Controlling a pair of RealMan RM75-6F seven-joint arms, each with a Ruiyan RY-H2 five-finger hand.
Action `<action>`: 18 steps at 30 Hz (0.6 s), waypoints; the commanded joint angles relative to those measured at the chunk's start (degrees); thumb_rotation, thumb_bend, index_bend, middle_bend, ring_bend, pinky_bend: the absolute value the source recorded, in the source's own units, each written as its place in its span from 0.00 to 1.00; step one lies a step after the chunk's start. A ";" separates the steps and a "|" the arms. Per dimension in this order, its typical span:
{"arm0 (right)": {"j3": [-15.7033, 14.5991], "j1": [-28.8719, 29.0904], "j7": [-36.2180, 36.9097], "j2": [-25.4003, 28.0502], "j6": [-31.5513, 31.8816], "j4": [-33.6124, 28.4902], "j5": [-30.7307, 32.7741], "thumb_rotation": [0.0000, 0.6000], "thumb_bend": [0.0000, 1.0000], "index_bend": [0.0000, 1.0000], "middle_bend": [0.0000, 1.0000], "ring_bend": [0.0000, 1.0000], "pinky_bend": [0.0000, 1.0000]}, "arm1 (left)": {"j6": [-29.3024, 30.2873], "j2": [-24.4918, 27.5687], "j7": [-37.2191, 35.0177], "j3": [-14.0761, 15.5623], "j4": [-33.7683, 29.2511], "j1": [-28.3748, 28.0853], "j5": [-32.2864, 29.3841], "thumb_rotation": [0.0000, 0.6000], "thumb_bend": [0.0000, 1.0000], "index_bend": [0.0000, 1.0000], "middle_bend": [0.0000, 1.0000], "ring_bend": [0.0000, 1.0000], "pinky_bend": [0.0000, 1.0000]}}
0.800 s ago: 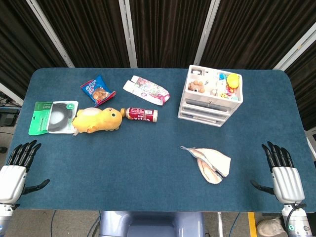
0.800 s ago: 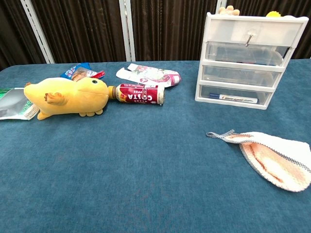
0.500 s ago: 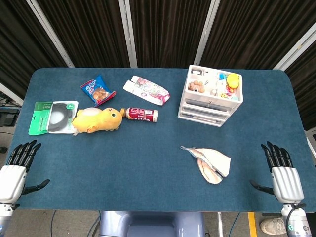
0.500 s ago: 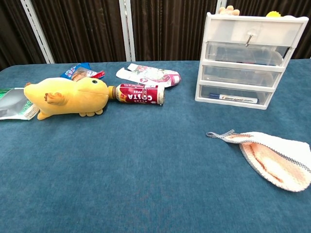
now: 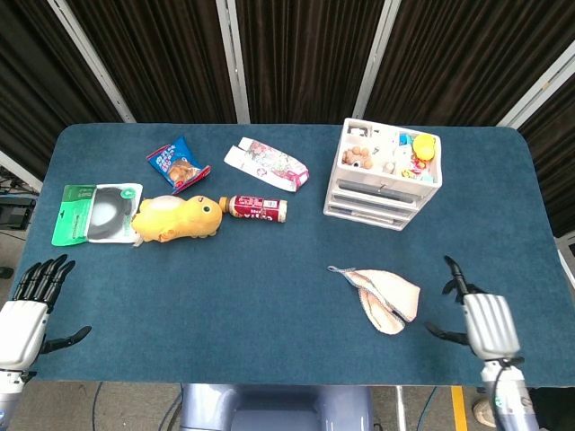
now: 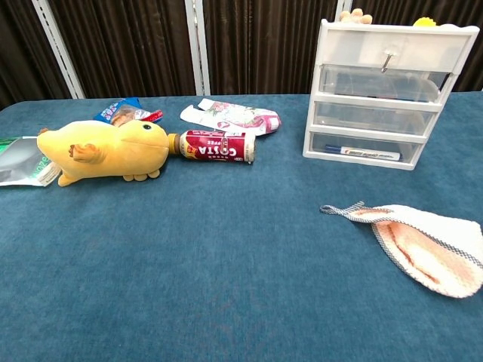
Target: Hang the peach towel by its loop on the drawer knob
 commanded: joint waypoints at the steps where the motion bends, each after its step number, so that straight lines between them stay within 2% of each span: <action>1: 1.56 3.22 -7.08 -4.18 -3.66 -2.60 4.36 1.00 0.04 0.06 0.82 0.84 0.95 | -0.06 0.03 -0.01 0.03 -0.02 -0.02 0.03 1.00 0.00 0.00 0.00 0.00 0.00; 5: 2.40 5.55 -14.93 -8.71 -5.62 -2.79 9.61 1.00 0.04 0.09 0.91 0.92 0.99 | -0.27 0.11 -0.05 -0.02 -0.06 -0.09 -0.19 1.00 0.00 0.00 0.00 0.00 0.00; 11: 4.83 8.83 -23.43 -16.00 -6.86 -0.68 20.80 1.00 0.04 0.17 0.94 0.94 1.00 | -0.50 0.12 -0.06 0.11 -0.10 -0.24 0.07 1.00 0.00 0.00 0.00 0.00 0.00; 14: 6.11 10.26 -25.67 -19.26 -6.51 1.49 25.40 1.00 0.04 0.21 0.95 0.95 1.00 | -0.56 0.22 -0.31 0.08 -0.12 -0.27 -0.05 1.00 0.00 0.00 0.00 0.00 0.00; 18: 7.03 11.50 -26.34 -21.63 -6.46 4.62 28.58 1.00 0.07 0.22 0.95 0.95 1.00 | -0.69 0.27 -0.47 0.01 -0.15 -0.34 -0.20 1.00 0.00 0.00 0.00 0.00 0.00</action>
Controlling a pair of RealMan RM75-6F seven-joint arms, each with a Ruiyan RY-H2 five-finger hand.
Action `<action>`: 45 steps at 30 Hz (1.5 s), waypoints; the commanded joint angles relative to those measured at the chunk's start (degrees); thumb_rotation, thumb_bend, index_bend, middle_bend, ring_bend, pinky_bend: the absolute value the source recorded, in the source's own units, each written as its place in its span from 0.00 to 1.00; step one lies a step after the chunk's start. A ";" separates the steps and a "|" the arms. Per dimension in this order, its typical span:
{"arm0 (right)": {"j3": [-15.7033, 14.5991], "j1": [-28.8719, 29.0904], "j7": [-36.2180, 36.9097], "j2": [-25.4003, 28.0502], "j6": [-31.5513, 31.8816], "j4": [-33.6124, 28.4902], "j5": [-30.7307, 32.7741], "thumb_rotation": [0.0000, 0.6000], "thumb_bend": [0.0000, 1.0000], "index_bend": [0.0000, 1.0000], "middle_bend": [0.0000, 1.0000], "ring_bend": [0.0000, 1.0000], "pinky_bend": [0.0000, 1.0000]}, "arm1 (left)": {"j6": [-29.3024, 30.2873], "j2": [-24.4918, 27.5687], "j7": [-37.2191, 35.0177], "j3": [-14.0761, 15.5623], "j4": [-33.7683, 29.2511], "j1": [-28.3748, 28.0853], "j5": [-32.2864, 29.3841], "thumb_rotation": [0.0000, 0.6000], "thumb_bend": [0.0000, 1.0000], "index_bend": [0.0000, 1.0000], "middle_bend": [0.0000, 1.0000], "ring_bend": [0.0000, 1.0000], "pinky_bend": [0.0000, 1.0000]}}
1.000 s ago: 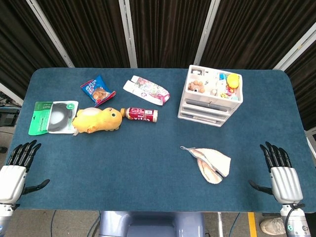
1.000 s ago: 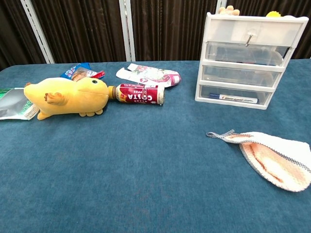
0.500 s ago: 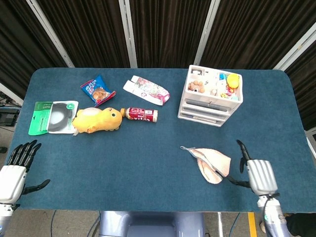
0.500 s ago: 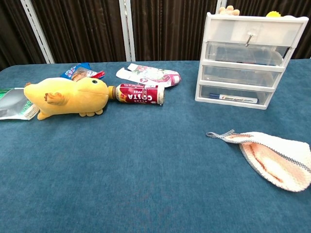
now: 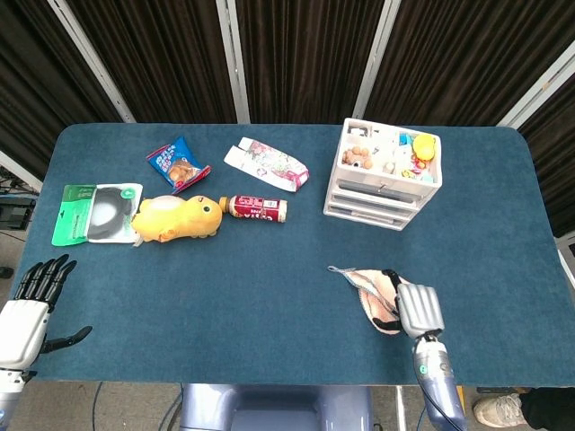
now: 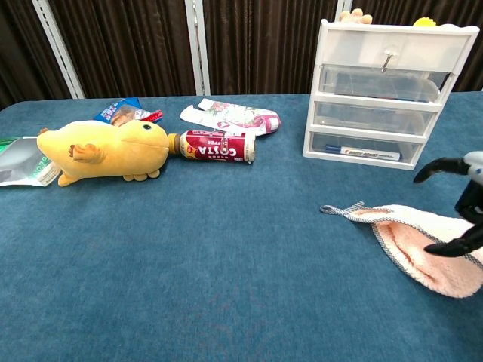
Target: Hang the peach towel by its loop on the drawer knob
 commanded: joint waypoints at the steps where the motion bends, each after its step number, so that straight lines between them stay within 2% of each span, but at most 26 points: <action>1: 1.50 1.94 -1.43 -2.92 -0.13 3.72 3.33 1.00 0.08 0.22 0.95 0.95 1.00 | -0.08 0.00 -0.02 -0.01 0.00 -0.05 -0.02 1.00 0.00 0.00 0.00 0.00 0.00; 10: 2.63 4.33 -1.39 -5.87 -0.83 8.64 7.42 1.00 0.13 0.25 0.95 0.95 1.00 | -0.19 -0.09 0.25 -0.01 -0.20 -0.02 -0.26 1.00 0.00 0.00 0.00 0.00 0.00; 17: 2.53 5.53 -1.22 -7.33 -2.09 11.24 11.10 1.00 0.27 0.32 0.96 0.95 1.00 | -0.39 -0.08 0.28 -0.07 -0.33 -0.08 -0.53 1.00 0.00 0.00 0.00 0.00 0.00; 22: 1.97 5.97 -0.33 -8.36 -2.74 13.32 12.32 1.00 0.38 0.49 0.96 0.96 1.00 | -0.37 -0.02 0.11 -0.04 -0.36 -0.09 -0.45 1.00 0.00 0.00 0.00 0.00 0.00; 26: 1.62 6.10 1.32 -8.60 -2.60 13.49 11.08 1.00 0.39 0.62 0.97 0.96 1.00 | -0.40 0.03 -0.09 -0.03 -0.36 -0.13 -0.41 1.00 0.00 0.00 0.00 0.00 0.00; 32: 2.06 5.77 6.15 -6.29 -2.34 8.91 7.05 1.00 0.42 0.71 0.98 0.97 1.00 | -0.25 0.02 -0.25 0.00 -0.26 -0.10 -0.24 1.00 0.00 0.00 0.00 0.00 0.00; 41: 6.40 5.90 10.48 -0.36 -0.66 -2.34 5.47 1.00 0.44 0.75 0.99 0.98 1.00 | -0.18 -0.02 -0.15 0.00 -0.27 -0.04 -0.31 1.00 0.00 0.00 0.00 0.00 0.00; 45: 7.94 5.91 11.96 1.62 0.17 -5.15 5.63 1.00 0.45 0.75 0.99 0.98 1.00 | -0.05 -0.06 -0.18 -0.03 -0.28 -0.02 -0.25 1.00 0.00 0.00 0.00 0.00 0.00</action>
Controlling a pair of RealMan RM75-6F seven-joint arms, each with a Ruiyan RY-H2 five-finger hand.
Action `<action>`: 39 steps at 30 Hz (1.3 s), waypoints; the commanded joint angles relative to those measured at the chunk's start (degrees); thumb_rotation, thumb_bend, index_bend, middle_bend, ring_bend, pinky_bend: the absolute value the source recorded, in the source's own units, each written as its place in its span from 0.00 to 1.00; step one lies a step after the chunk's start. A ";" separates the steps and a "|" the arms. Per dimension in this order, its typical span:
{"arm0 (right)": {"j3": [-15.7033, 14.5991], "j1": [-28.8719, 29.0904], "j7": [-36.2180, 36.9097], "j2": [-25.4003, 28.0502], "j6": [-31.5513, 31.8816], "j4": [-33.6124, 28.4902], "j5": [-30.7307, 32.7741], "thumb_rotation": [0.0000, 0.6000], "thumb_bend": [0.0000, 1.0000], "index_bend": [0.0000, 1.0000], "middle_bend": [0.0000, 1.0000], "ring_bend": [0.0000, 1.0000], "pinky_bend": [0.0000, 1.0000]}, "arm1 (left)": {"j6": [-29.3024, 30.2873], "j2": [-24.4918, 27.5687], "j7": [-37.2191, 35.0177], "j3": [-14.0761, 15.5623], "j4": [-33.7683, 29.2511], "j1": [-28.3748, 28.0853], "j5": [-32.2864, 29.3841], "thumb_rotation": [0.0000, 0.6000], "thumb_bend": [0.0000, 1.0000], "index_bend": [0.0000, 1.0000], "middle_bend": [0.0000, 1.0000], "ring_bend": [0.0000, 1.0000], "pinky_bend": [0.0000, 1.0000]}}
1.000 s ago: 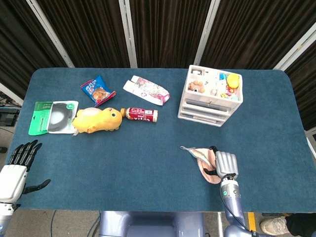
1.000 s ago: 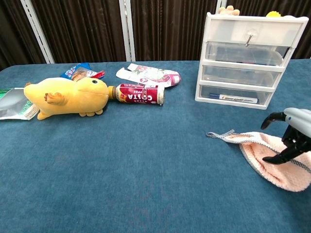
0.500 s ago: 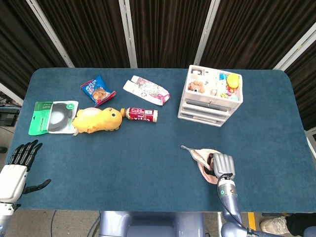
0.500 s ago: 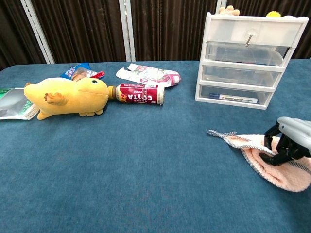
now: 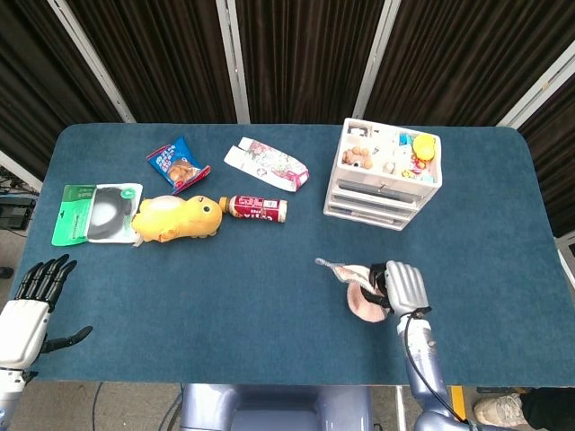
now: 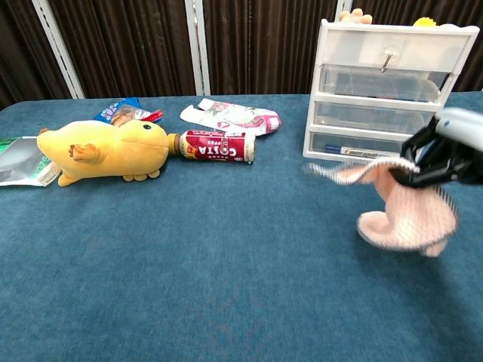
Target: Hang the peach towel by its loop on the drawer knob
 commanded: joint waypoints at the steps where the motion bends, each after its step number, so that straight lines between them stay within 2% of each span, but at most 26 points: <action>1: 1.61 0.02 1.62 1.97 1.04 -2.31 -0.06 1.00 0.45 0.75 0.99 0.98 1.00 | 0.06 -0.02 0.00 0.00 0.04 0.03 0.01 1.00 0.00 0.00 0.00 0.00 0.00; 3: 2.49 0.04 2.43 2.47 1.73 -3.37 0.49 1.00 0.46 0.75 0.99 0.98 1.00 | 0.04 -0.05 0.05 0.00 0.04 0.04 -0.03 1.00 0.00 0.00 0.00 0.00 0.00; 4: 5.02 0.04 4.10 2.32 2.89 -4.50 2.42 1.00 0.47 0.75 0.99 0.98 1.00 | 0.11 -0.07 0.08 -0.02 0.01 0.06 -0.02 1.00 0.00 0.00 0.00 0.00 0.00; 8: 9.46 1.66 4.03 3.18 4.06 -6.22 8.82 1.00 0.47 0.75 0.99 0.98 1.00 | 0.09 -0.06 0.12 -0.07 -0.02 0.08 -0.16 1.00 0.00 0.00 0.00 0.00 0.00; 16: 13.08 4.00 3.14 5.14 5.52 -5.06 15.01 1.00 0.47 0.75 0.99 0.98 1.00 | -0.02 0.00 -0.06 -0.05 -0.06 0.03 -0.15 1.00 0.00 0.00 0.00 0.00 0.00; 29: 14.54 4.96 5.89 8.43 4.73 -2.29 20.66 1.00 0.47 0.75 0.99 0.98 1.00 | -0.20 -0.04 0.25 -0.06 -0.33 0.04 -0.40 1.00 0.00 0.00 0.00 0.00 0.00; 39: 13.99 5.17 7.90 10.55 3.89 -1.72 22.34 1.00 0.47 0.75 0.99 0.98 1.00 | -0.15 -0.15 0.63 -0.10 -0.46 0.09 -0.47 1.00 0.00 0.00 0.00 0.00 0.00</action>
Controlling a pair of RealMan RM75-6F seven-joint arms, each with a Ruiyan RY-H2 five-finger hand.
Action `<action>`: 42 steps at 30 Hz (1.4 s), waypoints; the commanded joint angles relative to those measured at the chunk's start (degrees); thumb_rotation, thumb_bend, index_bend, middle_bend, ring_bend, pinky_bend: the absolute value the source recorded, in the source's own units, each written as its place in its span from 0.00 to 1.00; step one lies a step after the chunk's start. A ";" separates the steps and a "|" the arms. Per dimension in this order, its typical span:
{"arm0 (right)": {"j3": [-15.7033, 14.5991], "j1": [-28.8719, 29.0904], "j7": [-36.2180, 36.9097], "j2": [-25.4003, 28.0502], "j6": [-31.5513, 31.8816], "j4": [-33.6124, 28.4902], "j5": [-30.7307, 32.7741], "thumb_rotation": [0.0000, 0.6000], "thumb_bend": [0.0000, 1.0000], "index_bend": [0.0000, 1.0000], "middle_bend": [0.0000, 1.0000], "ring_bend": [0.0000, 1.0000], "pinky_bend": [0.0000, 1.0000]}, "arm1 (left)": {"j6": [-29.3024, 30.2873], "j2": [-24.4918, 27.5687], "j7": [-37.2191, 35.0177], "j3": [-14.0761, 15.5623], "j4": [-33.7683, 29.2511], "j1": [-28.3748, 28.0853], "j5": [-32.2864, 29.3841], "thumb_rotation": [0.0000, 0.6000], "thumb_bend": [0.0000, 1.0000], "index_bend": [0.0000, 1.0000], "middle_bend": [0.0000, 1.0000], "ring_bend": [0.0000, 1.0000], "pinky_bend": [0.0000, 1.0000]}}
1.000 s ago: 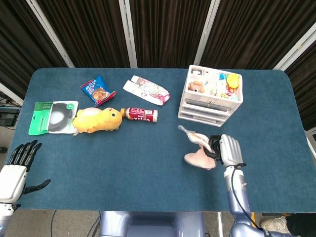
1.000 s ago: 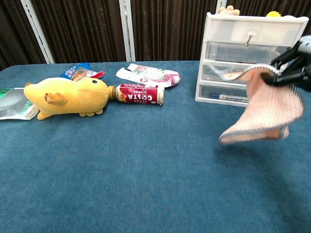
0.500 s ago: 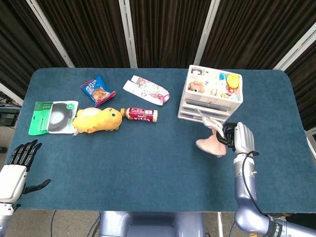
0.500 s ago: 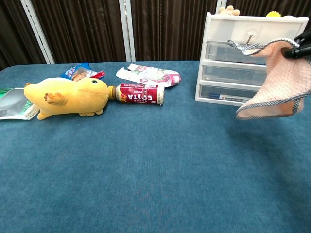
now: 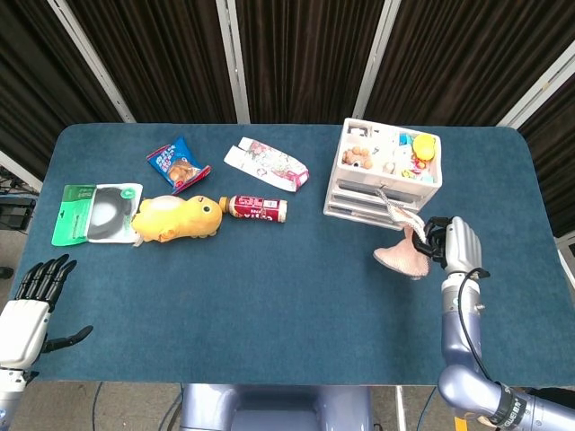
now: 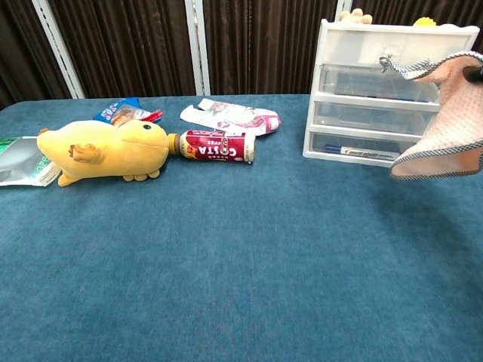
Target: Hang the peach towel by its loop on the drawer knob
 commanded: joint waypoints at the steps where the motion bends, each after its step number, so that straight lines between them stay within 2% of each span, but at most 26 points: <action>1: -0.38 0.18 0.51 0.30 -0.37 0.22 0.39 1.00 0.47 0.75 0.99 0.98 1.00 | 0.03 -0.02 0.03 0.01 0.00 0.02 0.02 1.00 0.00 0.00 0.00 0.00 0.00; 13: -1.90 1.30 1.42 -0.11 -0.08 1.02 0.89 1.00 0.47 0.75 0.99 0.98 1.00 | 0.02 -0.03 0.04 -0.01 0.05 0.02 0.01 1.00 0.00 0.00 0.00 0.00 0.00; 42: -2.39 2.29 4.03 0.84 0.93 0.91 1.30 1.00 0.47 0.75 0.99 0.98 1.00 | 0.04 -0.14 0.28 -0.10 0.11 0.00 0.00 1.00 0.00 0.00 0.00 0.00 0.00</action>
